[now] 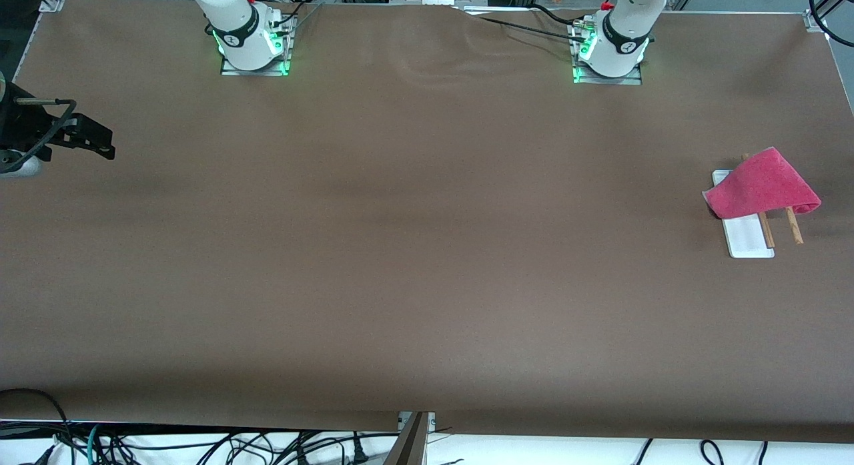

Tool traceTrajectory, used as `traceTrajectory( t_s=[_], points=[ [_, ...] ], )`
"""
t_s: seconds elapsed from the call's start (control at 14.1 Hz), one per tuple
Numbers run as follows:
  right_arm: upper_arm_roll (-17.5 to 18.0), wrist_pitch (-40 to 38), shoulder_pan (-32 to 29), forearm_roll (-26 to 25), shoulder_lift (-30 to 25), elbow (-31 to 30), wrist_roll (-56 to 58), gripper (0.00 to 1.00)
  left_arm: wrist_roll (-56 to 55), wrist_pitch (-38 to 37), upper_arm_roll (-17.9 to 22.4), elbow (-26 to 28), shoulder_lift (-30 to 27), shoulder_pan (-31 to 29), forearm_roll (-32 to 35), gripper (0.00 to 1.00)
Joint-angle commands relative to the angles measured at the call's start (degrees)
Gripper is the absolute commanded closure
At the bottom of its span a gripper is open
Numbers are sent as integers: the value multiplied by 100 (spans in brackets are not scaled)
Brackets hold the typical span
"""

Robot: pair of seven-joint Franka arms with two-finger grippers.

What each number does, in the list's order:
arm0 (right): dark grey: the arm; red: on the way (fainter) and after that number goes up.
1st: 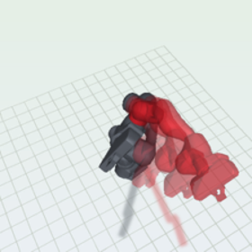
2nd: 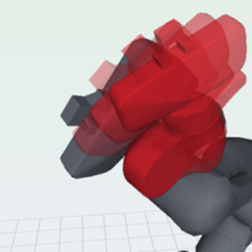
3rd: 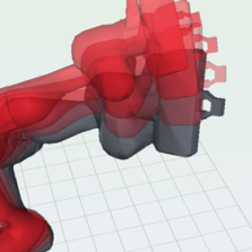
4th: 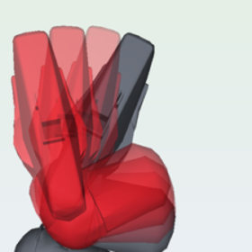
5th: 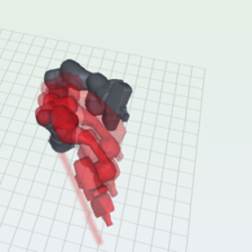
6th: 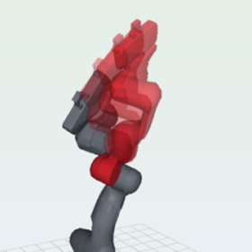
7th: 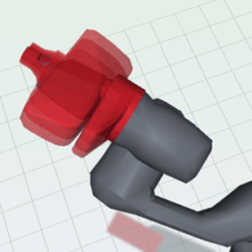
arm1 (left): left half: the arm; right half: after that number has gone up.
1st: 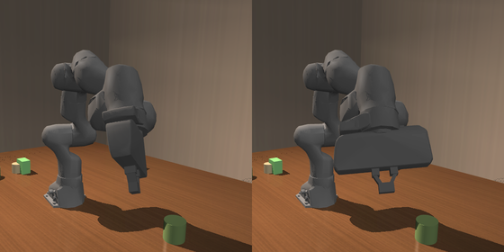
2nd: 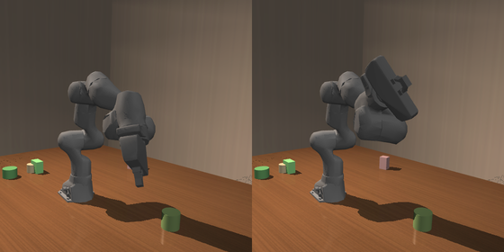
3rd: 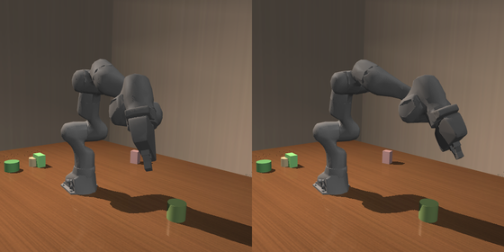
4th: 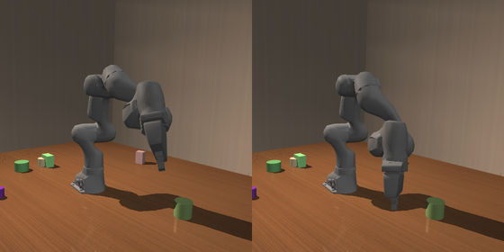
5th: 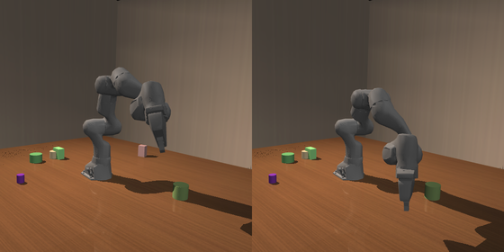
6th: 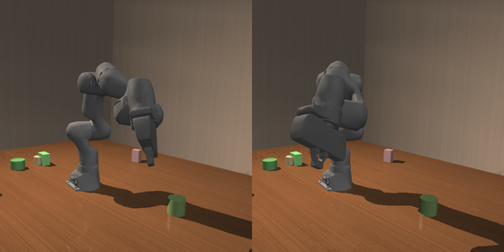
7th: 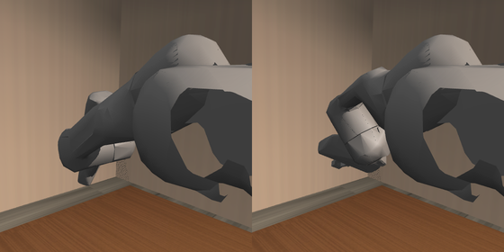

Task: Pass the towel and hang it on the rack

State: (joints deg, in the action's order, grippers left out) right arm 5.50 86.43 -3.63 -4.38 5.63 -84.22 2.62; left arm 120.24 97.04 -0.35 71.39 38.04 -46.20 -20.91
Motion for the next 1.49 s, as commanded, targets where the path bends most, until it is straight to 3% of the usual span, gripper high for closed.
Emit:
traceTrajectory(
  t_s=[0.0,0.28,0.57,1.14,1.42],
  points=[
    [21,32,-24,34,-53,-60,99,0,-524,-264,-88,-257,-208,127,201,0],
    [21,49,-15,34,-36,-60,99,0,-1929,-466,-44,-257,-569,715,393,0],
    [30,58,-15,42,-35,-60,90,0,-3662,-475,123,155,-1403,1709,807,0],
    [30,76,-15,77,0,-60,99,0,-8202,-352,132,2043,-3204,3291,1387,0],
    [30,76,-15,69,0,-60,108,0,-10666,-352,132,2459,-3645,4055,1965,0]
  ],
)
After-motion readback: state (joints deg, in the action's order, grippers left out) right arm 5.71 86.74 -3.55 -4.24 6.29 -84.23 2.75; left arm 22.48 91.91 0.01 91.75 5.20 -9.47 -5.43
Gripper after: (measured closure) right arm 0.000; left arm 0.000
